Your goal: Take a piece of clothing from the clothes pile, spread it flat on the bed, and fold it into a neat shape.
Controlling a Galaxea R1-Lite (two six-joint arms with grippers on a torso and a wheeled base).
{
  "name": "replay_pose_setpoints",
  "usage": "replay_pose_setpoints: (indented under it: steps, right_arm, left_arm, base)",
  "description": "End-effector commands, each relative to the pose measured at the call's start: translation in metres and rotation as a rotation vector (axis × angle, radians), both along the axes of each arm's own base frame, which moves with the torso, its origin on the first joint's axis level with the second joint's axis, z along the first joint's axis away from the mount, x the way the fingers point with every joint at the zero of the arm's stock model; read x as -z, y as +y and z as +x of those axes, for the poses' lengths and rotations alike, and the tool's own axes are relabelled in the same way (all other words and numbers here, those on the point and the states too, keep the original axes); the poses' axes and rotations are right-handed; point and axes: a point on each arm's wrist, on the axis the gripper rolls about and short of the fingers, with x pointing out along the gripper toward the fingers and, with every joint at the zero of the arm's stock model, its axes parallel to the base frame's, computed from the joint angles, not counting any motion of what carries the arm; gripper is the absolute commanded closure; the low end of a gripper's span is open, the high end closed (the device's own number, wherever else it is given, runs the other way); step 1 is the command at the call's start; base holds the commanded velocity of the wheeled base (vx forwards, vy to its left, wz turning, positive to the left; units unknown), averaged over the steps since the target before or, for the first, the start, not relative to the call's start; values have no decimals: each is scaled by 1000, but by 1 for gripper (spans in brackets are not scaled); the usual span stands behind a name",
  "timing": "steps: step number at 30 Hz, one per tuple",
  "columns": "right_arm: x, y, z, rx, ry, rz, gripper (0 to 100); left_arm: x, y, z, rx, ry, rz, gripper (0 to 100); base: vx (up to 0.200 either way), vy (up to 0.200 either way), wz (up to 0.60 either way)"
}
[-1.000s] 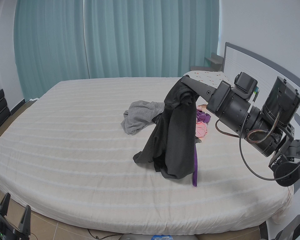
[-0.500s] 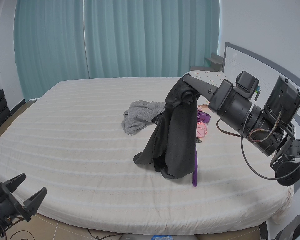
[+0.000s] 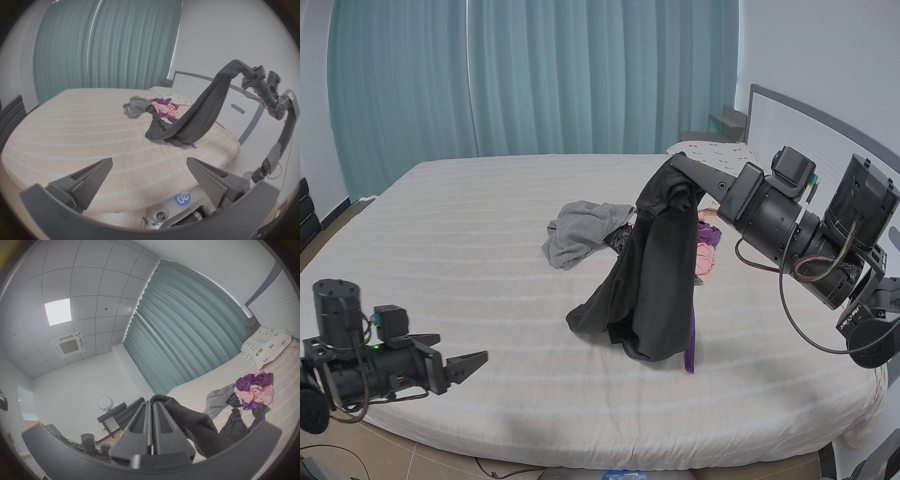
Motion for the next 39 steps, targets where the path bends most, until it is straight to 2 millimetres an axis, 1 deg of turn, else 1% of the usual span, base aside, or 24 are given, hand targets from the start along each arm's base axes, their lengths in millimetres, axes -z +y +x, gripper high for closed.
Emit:
replay_pose_setpoints:
  steps: [1,3,6,8,10,11,13,15,17,18,20,21,22,25,29,33,36,39]
  right_arm:
    - [6,4,8,2,14,-11,100]
    - [6,4,8,1,14,-11,100]
    - [4,6,7,-6,7,-5,100]
    - [0,9,4,-16,-2,2,100]
    - [1,11,2,-27,0,1,100]
    - [2,15,0,-36,3,-1,100]
    - [3,17,-1,-46,3,-1,100]
    - [1,19,-3,-53,-10,8,100]
    - [-1,20,-4,-55,-17,14,100]
    - [-4,20,-5,-53,-31,20,100]
    - [-6,19,-7,-52,-46,27,100]
    - [-7,19,-7,-52,-48,29,100]
    - [-10,17,-9,-50,-67,37,100]
    - [-15,15,-11,-46,-91,47,100]
    - [-25,11,-14,-44,-119,71,100]
    - [-37,7,-15,-36,-151,97,100]
    - [-37,5,-13,-25,-153,97,100]
    - [-34,4,-8,-12,-143,89,100]
  left_arm:
    - [67,-105,74,19,169,3,0]
    - [71,-115,78,38,157,-5,0]
    - [76,-136,94,42,132,-8,0]
    - [74,-144,103,9,100,-11,0]
    - [72,-148,105,8,88,-20,0]
    - [70,-157,109,9,79,-51,0]
    - [68,-165,116,-11,72,-90,0]
    - [73,-171,125,-37,74,-106,0]
    - [76,-174,129,-51,71,-109,0]
    - [82,-177,137,-79,66,-108,0]
    - [85,-180,149,-119,49,-122,0]
    - [85,-181,150,-123,46,-125,0]
    - [81,-181,165,-191,9,-175,0]
    - [82,-180,182,-271,-23,-202,0]
    - [94,-172,202,-337,-36,-188,0]
    - [114,-161,223,-389,-31,-165,0]
    - [126,-157,236,-405,-37,-150,0]
    - [140,-157,243,-408,-30,-136,0]
  base:
    - [0,0,0]
    - [0,0,0]
    - [0,0,0]
    - [0,0,0]
    - [0,0,0]
    - [0,0,0]
    - [0,0,0]
    - [0,0,0]
    - [0,0,0]
    - [0,0,0]
    - [0,0,0]
    - [0,0,0]
    - [0,0,0]
    - [0,0,0]
    - [0,0,0]
    - [0,0,0]
    - [0,0,0]
    - [0,0,0]
